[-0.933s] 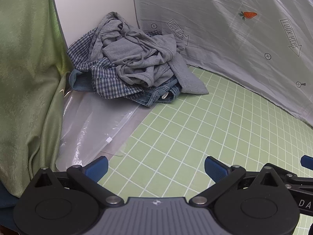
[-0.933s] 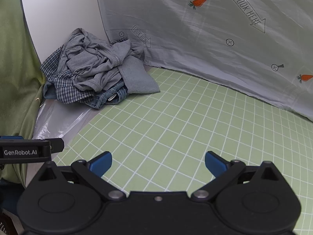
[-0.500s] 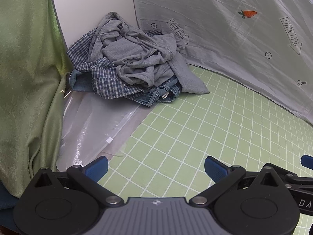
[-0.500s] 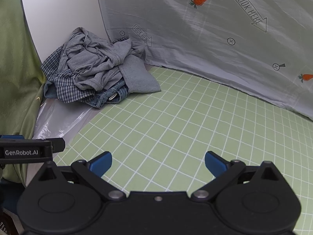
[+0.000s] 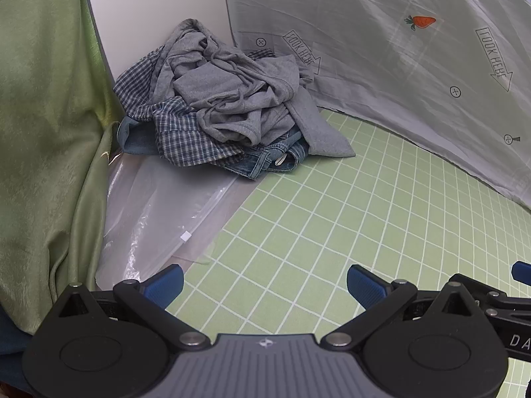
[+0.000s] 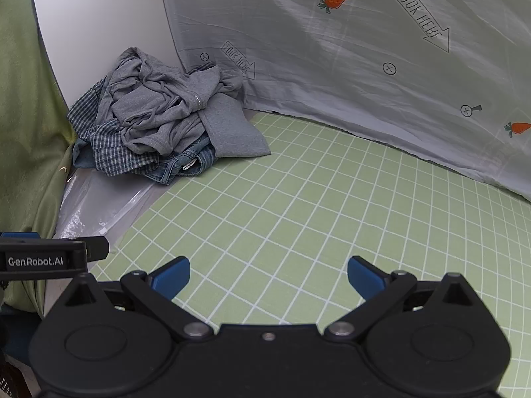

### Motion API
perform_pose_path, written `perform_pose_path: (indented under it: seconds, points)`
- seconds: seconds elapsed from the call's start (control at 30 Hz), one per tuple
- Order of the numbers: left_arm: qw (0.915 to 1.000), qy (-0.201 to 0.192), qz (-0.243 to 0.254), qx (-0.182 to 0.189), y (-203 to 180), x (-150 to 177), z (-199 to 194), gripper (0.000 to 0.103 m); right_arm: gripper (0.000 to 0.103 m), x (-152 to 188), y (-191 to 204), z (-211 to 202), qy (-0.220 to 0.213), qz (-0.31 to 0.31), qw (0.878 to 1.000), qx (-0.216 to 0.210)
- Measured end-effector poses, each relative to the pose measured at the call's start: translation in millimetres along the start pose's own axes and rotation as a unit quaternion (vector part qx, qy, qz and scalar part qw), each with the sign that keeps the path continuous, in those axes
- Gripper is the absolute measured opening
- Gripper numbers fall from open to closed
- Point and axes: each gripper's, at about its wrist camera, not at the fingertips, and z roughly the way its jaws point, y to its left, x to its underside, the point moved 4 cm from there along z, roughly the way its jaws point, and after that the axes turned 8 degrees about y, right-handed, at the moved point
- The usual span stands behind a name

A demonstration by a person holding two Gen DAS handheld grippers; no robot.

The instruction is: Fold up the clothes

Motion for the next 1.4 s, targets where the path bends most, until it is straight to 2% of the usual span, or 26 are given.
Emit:
perform_pose_path:
  seconds: [1.4]
  points:
    - [0.9998, 0.021, -0.008, -0.001, -0.3, -6.6, 17.3, 0.103, 0.102, -4.0, -1.6, 13.5, 0.02, 0.005, 1.0, 0.002]
